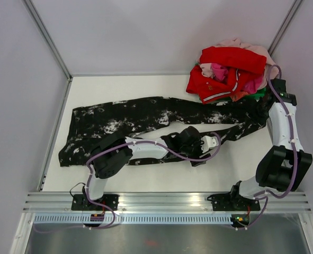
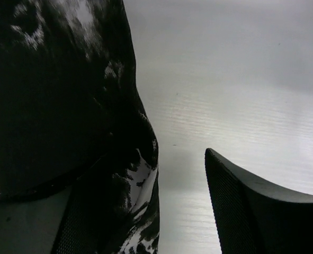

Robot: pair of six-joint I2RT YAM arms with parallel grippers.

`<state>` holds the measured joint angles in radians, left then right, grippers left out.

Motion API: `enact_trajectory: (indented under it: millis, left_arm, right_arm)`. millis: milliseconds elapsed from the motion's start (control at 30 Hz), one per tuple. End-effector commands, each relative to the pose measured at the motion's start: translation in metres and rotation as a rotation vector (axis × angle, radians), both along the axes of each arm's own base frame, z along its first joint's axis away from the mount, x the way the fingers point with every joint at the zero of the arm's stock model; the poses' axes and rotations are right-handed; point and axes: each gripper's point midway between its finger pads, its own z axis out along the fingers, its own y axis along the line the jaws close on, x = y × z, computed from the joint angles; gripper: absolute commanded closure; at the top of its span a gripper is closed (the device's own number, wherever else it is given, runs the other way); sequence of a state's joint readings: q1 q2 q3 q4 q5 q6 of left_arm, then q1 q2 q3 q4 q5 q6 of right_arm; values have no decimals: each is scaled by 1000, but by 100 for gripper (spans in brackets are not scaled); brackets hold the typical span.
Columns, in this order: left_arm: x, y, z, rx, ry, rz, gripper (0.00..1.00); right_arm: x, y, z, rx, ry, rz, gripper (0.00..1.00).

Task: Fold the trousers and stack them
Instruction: Flatten the trousers out

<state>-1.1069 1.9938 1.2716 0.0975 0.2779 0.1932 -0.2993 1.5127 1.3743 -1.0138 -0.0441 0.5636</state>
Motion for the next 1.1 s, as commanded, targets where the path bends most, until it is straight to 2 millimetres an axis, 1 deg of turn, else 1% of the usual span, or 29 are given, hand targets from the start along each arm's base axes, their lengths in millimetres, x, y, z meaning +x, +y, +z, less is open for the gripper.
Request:
enact_trajectory:
  millis: [0, 33, 67, 100, 167, 233, 333, 367, 400, 433, 467, 500, 533, 567, 600, 633, 667, 700, 733, 767, 800, 833, 867, 900, 933, 967, 1000, 1033, 1067]
  left_arm:
    - [15, 0, -10, 56, -86, -4, 25]
    - [16, 1, -16, 71, -80, -2, 27]
    - [18, 1, -18, 76, -84, 11, 28]
    - [19, 1, -19, 78, -81, 18, 32]
    - [21, 1, -21, 82, -83, 30, 34]
    - [21, 1, -21, 82, -78, 37, 40]
    - [18, 1, -13, 82, -50, 39, 57]
    - [15, 6, -11, 100, -23, 40, 63]
    - [14, 7, 7, 77, -23, 44, 77]
    - [12, 10, 16, 68, -7, 49, 88]
    - [8, 18, 22, 91, 16, 51, 98]
    - [3, 23, 44, 74, 23, 51, 98]
    - [-3, 28, 52, 90, 67, 62, 98]
    - [-17, 41, 67, 173, 153, 53, 98]
    - [-26, 47, 69, 232, 246, 54, 98]
    - [-32, 40, 105, 187, 386, 60, 98]
    - [-38, 47, 108, 206, 505, 85, 98]
    - [-45, 45, 127, 140, 618, 80, 98]
    - [-52, 59, 122, 113, 754, 49, 98]
    - [-44, 62, 124, 67, 778, 73, 98]
    - [-34, 61, 133, 0, 805, 88, 98]
    - [-18, 75, 131, -25, 863, 116, 98]
    - [-6, 80, 127, -34, 881, 147, 98]
    - [6, 83, 124, -48, 882, 164, 98]
    - [28, 89, 110, -43, 880, 229, 98]
    - [39, 89, 101, -30, 858, 259, 98]
    - [53, 87, 96, -15, 788, 274, 98]
    - [60, 85, 74, 26, 789, 299, 98]
    - [64, 82, 66, 40, 785, 303, 98]
  right_arm:
    - [-7, -6, 12, -25, -32, -40, 100]
    - [-7, -6, 15, -29, -42, -39, 100]
    - [-8, -7, 16, -34, -44, -41, 100]
    - [-9, -8, 18, -38, -47, -44, 100]
    - [-10, -8, 21, -43, -59, -44, 100]
    - [-12, -7, 21, -43, -59, -44, 100]
    - [-16, -7, 24, -51, -69, -47, 100]
    - [-17, -7, 26, -55, -74, -41, 100]
    - [-20, -11, 28, -83, -74, -50, 100]
    - [-22, -13, 34, -104, -86, -42, 100]
    - [-26, -16, 37, -124, -83, -45, 100]
    - [-31, -22, 41, -167, -81, -59, 100]
    - [-39, -25, 48, -195, -83, -66, 100]
    - [-45, -32, 51, -237, -73, -86, 100]
    - [-50, -34, 54, -257, -71, -96, 100]
    - [-57, -34, 58, -270, -70, -98, 100]
    - [-61, -36, 57, -282, -59, -105, 100]
    - [-64, -36, 51, -283, -39, -106, 100]
    - [-63, -38, 47, -287, -31, -106, 100]
    - [-65, -41, 40, -296, -12, -116, 100]
    - [-68, -42, 25, -295, 33, -115, 100]
    - [-63, -46, 20, -306, 26, -121, 100]
    - [-62, -48, 12, -306, 39, -130, 100]
    - [-57, -50, -3, -296, 58, -131, 100]
    - [-51, -49, -10, -275, 59, -125, 100]
    - [-47, -49, -25, -256, 96, -118, 100]
    - [-38, -51, -30, -252, 82, -116, 100]
    - [-30, -50, -36, -235, 79, -108, 100]
    - [-26, -52, -48, -229, 109, -107, 100]
